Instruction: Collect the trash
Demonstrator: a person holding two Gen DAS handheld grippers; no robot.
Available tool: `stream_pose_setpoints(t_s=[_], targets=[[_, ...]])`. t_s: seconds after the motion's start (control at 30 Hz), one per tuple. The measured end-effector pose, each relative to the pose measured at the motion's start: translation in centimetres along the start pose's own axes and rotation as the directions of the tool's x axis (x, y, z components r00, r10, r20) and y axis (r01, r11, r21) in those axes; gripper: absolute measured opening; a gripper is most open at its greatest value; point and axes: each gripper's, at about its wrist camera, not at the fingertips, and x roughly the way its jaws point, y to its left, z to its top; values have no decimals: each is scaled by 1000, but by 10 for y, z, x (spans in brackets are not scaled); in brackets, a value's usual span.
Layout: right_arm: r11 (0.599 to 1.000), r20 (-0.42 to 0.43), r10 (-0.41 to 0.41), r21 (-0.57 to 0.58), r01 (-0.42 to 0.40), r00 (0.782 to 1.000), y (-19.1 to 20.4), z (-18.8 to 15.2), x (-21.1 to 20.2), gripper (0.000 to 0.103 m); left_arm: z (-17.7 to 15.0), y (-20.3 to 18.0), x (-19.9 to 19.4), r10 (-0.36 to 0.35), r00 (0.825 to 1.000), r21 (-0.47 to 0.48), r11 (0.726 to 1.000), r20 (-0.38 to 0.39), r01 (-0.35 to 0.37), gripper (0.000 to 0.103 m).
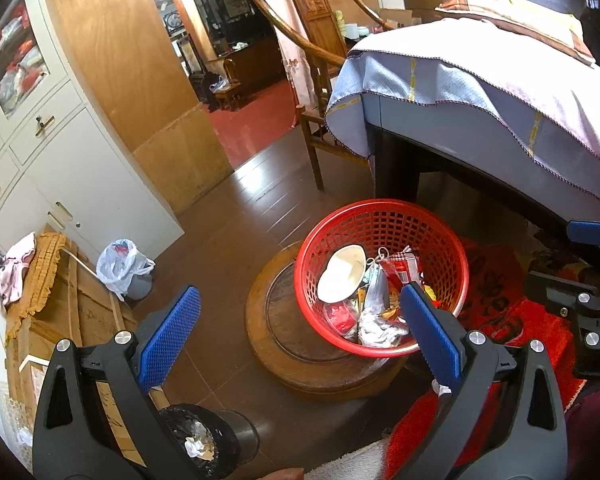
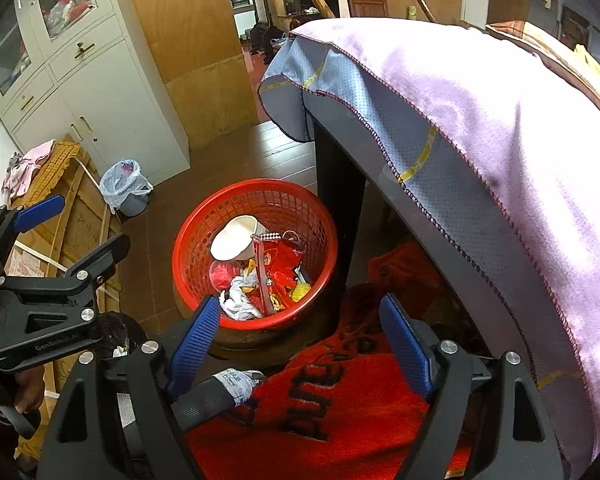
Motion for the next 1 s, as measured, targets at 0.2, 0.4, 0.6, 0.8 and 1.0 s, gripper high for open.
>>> stream_pose_setpoints(t_s=[0.2, 0.4, 0.6, 0.8, 1.0], targets=[[1000, 0, 0, -1, 0, 1000, -1, 0, 0, 81, -1, 0, 0, -20, 1000, -3, 1000, -5, 20, 96], [1000, 1, 0, 0, 0, 1000, -2, 1, 0, 81, -1, 2, 3, -48, 999, -24, 999, -19, 48, 96], [1000, 1, 0, -2, 0, 1000, -2, 1, 0, 81, -2, 0, 2, -35, 999, -13, 999, -13, 35, 96], [1000, 3, -1, 0, 1, 1000, -2, 1, 0, 81, -2, -2, 2, -33, 999, -11, 999, -16, 32, 96], [1000, 4, -2, 2, 2, 1000, -2, 1, -2, 81, -1, -2, 2, -35, 999, -10, 999, -18, 34, 96]])
